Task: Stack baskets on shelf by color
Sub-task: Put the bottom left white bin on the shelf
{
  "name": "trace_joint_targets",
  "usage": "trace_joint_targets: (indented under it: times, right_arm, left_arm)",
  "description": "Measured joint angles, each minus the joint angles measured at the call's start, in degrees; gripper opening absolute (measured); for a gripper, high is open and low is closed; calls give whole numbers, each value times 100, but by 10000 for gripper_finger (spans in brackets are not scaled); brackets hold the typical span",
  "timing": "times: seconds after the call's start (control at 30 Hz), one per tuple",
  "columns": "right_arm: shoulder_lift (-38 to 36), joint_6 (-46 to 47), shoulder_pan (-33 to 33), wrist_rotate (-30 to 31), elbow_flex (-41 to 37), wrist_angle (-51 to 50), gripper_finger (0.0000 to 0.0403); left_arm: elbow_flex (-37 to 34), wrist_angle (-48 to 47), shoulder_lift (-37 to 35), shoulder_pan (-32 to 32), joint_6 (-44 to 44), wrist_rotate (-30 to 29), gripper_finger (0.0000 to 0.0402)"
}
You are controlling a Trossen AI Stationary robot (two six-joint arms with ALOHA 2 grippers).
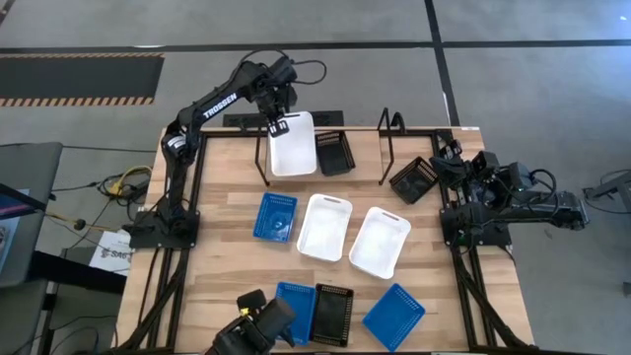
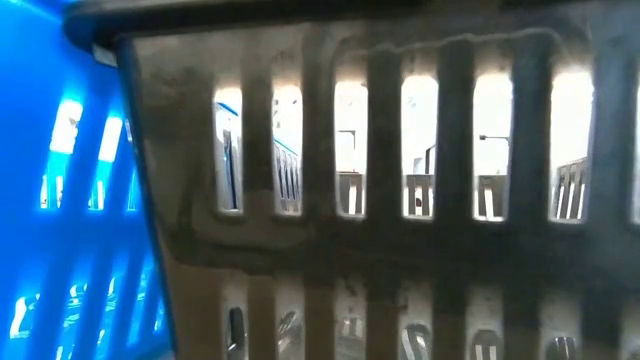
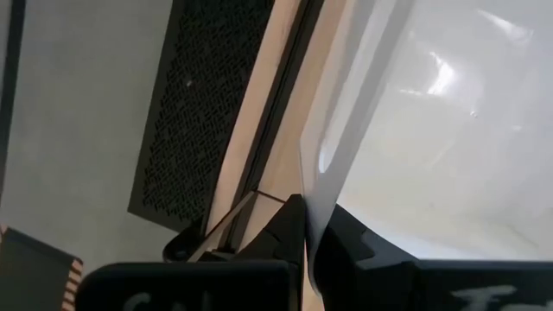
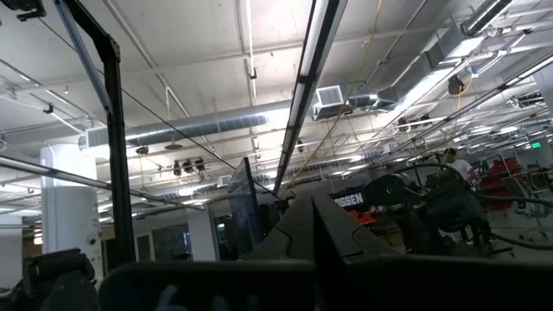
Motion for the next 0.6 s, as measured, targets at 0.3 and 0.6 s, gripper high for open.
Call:
trace_joint_targets:
  times: [0.3, 0.6]
  right_arm:
    - [0, 2, 9, 0, 0, 1, 6]
    - [-2, 2, 8, 0, 0, 1, 6]
  left_arm:
    - [-62, -139, 461, -39, 248, -209, 0]
    - [-55, -90, 810, 42, 391, -220, 0]
